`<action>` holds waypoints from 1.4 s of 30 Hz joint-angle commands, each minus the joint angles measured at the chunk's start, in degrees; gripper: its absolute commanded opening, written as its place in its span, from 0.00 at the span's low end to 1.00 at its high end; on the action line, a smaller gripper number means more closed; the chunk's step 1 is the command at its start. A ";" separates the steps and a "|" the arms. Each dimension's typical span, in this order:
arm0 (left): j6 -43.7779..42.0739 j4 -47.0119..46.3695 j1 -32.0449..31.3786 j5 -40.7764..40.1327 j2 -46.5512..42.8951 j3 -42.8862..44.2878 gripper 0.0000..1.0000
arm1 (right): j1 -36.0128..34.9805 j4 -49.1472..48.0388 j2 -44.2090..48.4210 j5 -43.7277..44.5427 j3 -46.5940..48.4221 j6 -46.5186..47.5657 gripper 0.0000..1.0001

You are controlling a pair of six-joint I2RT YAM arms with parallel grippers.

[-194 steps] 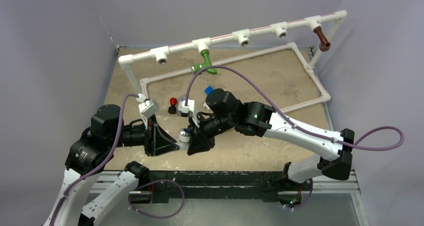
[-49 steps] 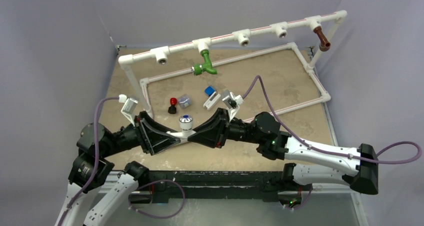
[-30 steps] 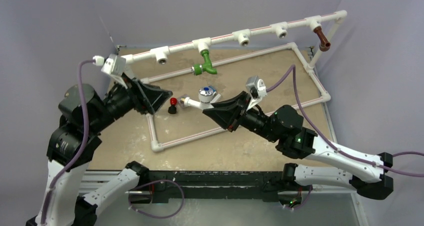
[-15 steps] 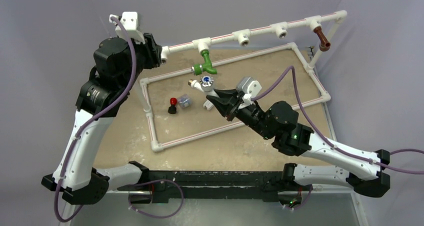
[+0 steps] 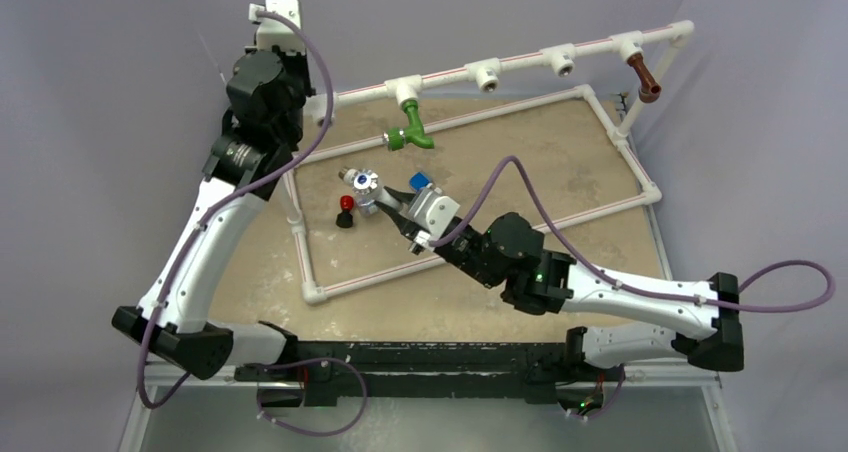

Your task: Install the water faucets

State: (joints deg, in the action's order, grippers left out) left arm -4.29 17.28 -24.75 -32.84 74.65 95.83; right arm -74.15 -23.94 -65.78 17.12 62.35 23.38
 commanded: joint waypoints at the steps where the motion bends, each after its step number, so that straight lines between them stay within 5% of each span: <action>1: -1.34 -4.01 3.93 1.14 1.81 -1.35 0.12 | -2.22 -8.85 -0.86 5.06 3.31 5.76 0.00; 7: 3.73 -1.18 11.30 8.30 3.83 -1.81 0.01 | -3.40 -10.83 -2.55 6.25 2.96 5.20 0.00; 17: 14.28 1.36 21.87 18.88 4.90 -6.40 0.00 | -4.47 -15.34 -5.13 8.57 2.71 6.07 0.00; 42: 20.34 6.62 23.07 25.75 0.32 -13.94 0.00 | -4.86 -16.57 -7.35 14.07 2.16 3.80 0.00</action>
State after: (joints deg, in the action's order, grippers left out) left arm 14.35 18.06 -2.04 -8.69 77.73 84.64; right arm -78.74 -35.24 -72.29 27.35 62.78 27.92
